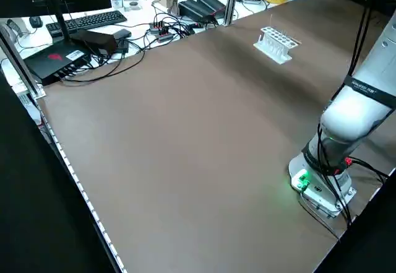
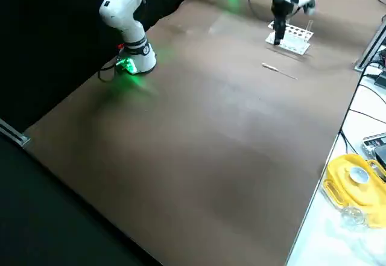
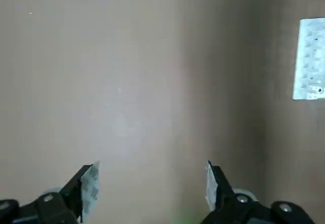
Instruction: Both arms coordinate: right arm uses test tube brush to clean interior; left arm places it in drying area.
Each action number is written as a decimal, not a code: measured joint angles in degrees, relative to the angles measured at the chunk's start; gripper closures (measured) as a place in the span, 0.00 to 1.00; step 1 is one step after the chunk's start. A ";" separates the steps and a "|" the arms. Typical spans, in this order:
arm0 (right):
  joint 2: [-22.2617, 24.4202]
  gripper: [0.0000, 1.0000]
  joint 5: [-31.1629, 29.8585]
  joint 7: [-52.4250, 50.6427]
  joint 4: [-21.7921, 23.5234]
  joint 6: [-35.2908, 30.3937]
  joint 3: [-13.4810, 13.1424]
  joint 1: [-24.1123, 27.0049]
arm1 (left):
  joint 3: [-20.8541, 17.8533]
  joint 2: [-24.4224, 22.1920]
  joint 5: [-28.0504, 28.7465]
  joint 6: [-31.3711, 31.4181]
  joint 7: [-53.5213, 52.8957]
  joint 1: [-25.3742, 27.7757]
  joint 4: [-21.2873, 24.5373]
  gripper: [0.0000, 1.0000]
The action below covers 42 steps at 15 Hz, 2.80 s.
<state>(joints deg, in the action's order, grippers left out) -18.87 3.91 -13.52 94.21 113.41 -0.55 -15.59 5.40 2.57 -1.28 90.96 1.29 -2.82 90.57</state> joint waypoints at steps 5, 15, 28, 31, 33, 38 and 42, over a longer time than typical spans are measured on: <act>-9.61 0.00 1.93 0.06 -0.27 11.17 -0.12 -1.79 | 0.02 0.65 1.04 0.86 -0.18 -0.21 -0.01 0.00; -28.36 0.10 3.32 25.18 -15.17 14.78 -0.14 -6.49 | 0.60 0.89 1.13 0.84 -0.18 -0.89 0.40 0.00; -34.15 0.47 3.69 33.26 -19.19 14.24 -0.23 -7.28 | 0.90 1.22 1.13 0.51 -0.18 -0.88 1.37 0.00; -34.18 0.54 3.69 33.46 -19.37 14.01 -0.35 -7.29 | 1.23 1.22 1.13 0.42 -0.18 -0.89 1.37 0.00; -34.17 0.70 3.67 33.75 -19.46 13.85 -0.69 -7.28 | 1.30 1.22 1.13 0.41 -0.18 -0.88 1.37 0.00; -34.28 0.97 3.68 34.03 -19.46 14.34 -0.90 -7.29 | 1.40 1.22 1.13 0.39 -0.18 -0.88 1.37 0.00; -34.28 0.98 3.63 32.85 -19.52 14.44 -0.86 -7.30 | 2.52 1.21 1.13 0.14 -0.18 -0.88 1.37 0.00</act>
<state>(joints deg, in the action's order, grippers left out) -53.15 7.54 19.33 74.69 127.85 -1.41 -22.90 7.92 3.79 -0.15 91.11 1.11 -3.70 91.94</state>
